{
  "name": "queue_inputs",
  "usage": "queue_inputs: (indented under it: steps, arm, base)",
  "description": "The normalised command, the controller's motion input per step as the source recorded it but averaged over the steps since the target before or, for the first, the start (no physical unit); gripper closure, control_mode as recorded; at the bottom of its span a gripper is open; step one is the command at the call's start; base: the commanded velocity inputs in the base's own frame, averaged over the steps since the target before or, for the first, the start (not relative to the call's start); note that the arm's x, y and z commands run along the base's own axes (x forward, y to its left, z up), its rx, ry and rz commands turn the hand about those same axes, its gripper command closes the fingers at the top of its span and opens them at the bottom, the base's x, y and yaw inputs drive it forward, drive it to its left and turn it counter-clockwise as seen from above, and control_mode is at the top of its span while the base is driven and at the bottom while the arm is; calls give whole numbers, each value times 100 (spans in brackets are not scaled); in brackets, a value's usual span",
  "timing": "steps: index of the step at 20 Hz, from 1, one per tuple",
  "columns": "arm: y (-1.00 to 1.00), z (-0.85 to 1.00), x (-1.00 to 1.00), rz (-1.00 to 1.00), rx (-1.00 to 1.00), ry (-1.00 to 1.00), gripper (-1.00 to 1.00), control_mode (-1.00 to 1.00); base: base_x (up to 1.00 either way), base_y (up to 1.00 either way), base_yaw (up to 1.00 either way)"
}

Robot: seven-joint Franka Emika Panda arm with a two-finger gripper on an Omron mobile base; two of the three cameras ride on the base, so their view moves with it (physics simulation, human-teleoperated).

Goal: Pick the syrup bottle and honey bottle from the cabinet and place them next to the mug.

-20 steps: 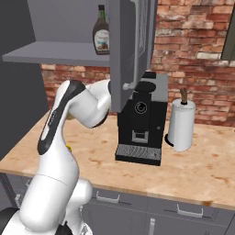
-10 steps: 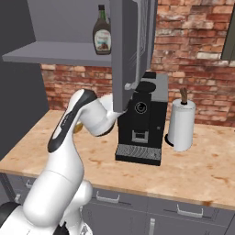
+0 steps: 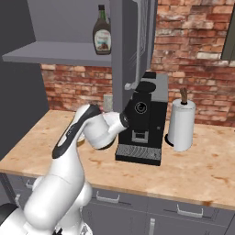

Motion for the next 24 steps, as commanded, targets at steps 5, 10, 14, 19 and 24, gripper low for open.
queue_inputs:
  steps: [5,10,14,19,24]
  arm:
    - [-8,-58,0,4,0,2,100,-100]
    - [0,-64,0,5,0,4,100,-100]
    - [0,-54,0,4,0,5,100,-100]
    - [0,-39,1,2,0,3,100,-100]
    - [0,-9,12,2,0,0,100,-100]
  base:
    - [0,0,0]
    - [0,0,0]
    - [0,0,0]
    - [0,0,0]
    - [0,0,0]
